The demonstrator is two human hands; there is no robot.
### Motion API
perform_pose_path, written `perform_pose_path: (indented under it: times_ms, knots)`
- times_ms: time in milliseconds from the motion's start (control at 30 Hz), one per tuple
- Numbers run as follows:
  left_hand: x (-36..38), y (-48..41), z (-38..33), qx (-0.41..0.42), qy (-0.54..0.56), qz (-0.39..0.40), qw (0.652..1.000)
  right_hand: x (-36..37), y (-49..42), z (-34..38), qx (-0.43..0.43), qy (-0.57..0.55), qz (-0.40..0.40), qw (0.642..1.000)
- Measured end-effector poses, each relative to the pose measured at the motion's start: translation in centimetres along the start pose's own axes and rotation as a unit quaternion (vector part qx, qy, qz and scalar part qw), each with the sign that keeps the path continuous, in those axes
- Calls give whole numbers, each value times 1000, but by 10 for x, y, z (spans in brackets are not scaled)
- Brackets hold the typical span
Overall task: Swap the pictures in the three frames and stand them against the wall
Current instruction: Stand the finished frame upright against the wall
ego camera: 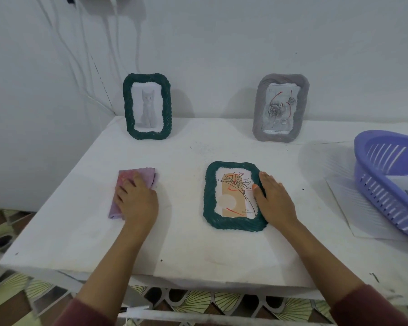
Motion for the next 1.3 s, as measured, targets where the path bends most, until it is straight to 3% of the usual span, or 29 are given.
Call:
perform_pose_path:
  times_ms: [100,167,233,300,367,433,533,600,667,700,733,767,800,867,933,1000,1100,1300]
  knots:
    - [3,-3,-1,-13,-45,13,999,-3,0,1,9,-36,-2,999]
    - [-3,-8,2,-15,-11,17,1000,-9,2,5,26,-86,-6,996]
    - [-21,-8,3,13,161,39,986,-19,6,13,40,-139,-36,989]
    - [-42,2,-10,28,312,99,945,-32,12,29,38,-191,-78,978]
    - [-61,21,-35,20,400,137,906,-38,16,55,51,-299,-67,951]
    - [-71,54,-68,105,421,155,888,-33,17,83,77,-442,-1,894]
    - [-53,107,-108,216,346,242,880,-24,19,108,118,-632,48,765]
    - [-43,125,-121,205,324,337,860,-27,18,108,160,-690,0,706]
    - [-46,119,-125,169,377,409,814,-33,16,97,199,-740,-57,640]
    - [-48,113,-124,172,395,413,802,-39,16,91,218,-758,-92,607]
    - [-49,102,-122,183,391,391,813,-45,12,82,226,-762,-129,593]
    - [-44,89,-119,186,371,350,840,-54,9,74,225,-751,-164,599]
    - [-35,76,-114,196,325,293,878,-63,4,64,210,-723,-196,629]
    - [-7,56,-108,199,214,223,930,-80,-7,50,152,-600,-245,746]
    - [17,50,-106,195,159,215,944,-83,-19,45,56,-393,-257,881]
    - [29,49,-105,202,121,187,954,-67,-34,41,-36,-184,-208,960]
    - [35,51,-105,214,72,143,964,-22,-49,30,-97,13,-61,993]
    - [39,50,-106,218,46,138,965,0,-40,32,-206,83,30,975]
Point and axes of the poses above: each hand's wrist, its own y-axis away from the middle knuckle, its own x-axis out of the palm, z = x × y, the point moved 3 cm from there along -y, towards the middle knuckle, and after that the axes turned 11 degrees about -x, right-handed, at the moved point
